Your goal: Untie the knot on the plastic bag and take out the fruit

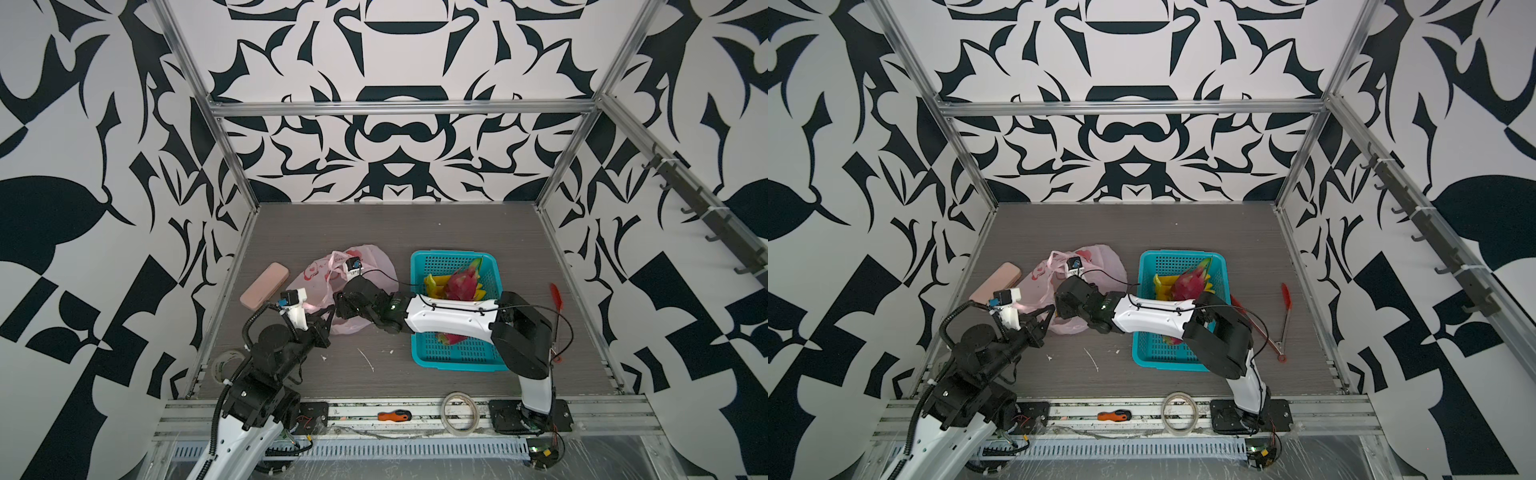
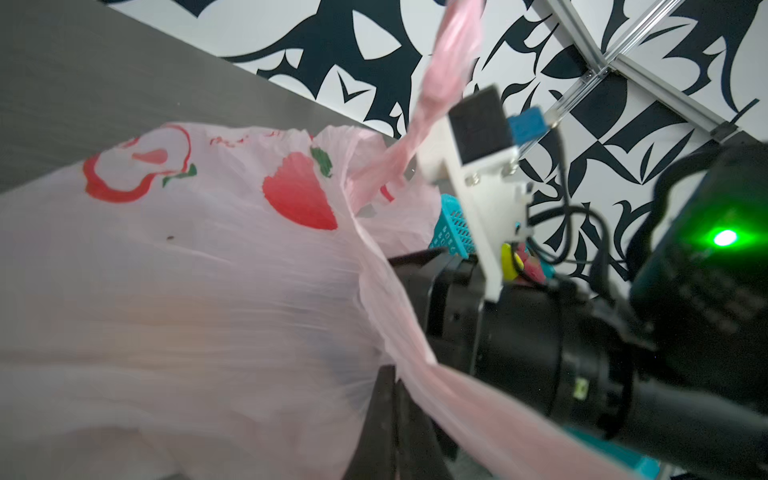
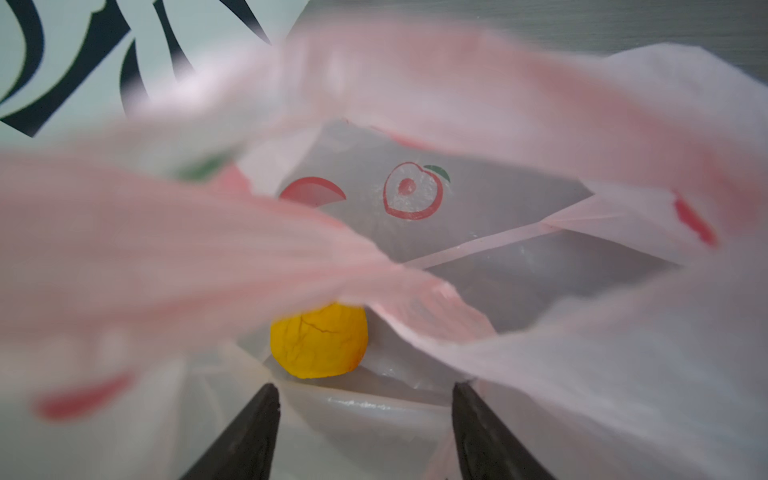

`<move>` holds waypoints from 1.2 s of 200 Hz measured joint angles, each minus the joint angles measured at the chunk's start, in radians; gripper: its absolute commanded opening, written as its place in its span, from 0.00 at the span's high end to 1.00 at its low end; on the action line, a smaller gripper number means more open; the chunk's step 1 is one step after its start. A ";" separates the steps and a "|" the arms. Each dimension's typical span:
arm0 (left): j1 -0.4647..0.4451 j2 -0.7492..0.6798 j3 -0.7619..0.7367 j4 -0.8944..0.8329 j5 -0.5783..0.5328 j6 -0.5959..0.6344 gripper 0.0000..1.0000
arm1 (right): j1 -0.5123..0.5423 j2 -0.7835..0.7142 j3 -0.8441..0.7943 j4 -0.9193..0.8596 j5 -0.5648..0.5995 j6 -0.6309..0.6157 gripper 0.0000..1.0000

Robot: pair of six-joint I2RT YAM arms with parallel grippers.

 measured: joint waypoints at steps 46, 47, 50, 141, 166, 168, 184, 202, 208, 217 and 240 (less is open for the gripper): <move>0.000 0.253 0.098 0.206 0.073 0.071 1.00 | -0.002 -0.001 -0.083 0.030 0.043 0.084 0.40; 0.000 0.259 0.100 0.209 0.076 0.072 1.00 | -0.002 -0.001 -0.086 0.031 0.045 0.086 0.40; 0.000 0.272 0.102 0.217 0.082 0.075 1.00 | -0.002 -0.001 -0.091 0.036 0.047 0.092 0.40; 0.000 0.217 0.083 0.256 0.151 0.060 1.00 | -0.003 -0.085 -0.234 0.135 0.162 0.196 0.29; 0.000 0.080 0.040 0.180 0.145 0.048 1.00 | -0.003 -0.101 -0.236 0.143 0.165 0.199 0.27; 0.000 0.071 0.038 0.171 0.145 0.048 1.00 | -0.003 -0.101 -0.236 0.143 0.165 0.199 0.27; 0.000 0.018 0.032 0.107 0.137 0.043 1.00 | -0.003 -0.101 -0.236 0.142 0.164 0.196 0.25; 0.000 -0.027 0.016 0.053 0.125 0.033 1.00 | -0.003 -0.099 -0.227 0.126 0.162 0.189 0.24; 0.000 -0.044 0.004 0.040 0.121 0.025 1.00 | -0.003 -0.097 -0.218 0.119 0.161 0.184 0.24; 0.000 -0.070 -0.018 0.020 0.116 0.013 1.00 | -0.003 -0.090 -0.201 0.108 0.159 0.180 0.23; 0.000 -0.131 -0.074 -0.033 0.106 -0.022 1.00 | -0.003 -0.072 -0.156 0.083 0.157 0.168 0.22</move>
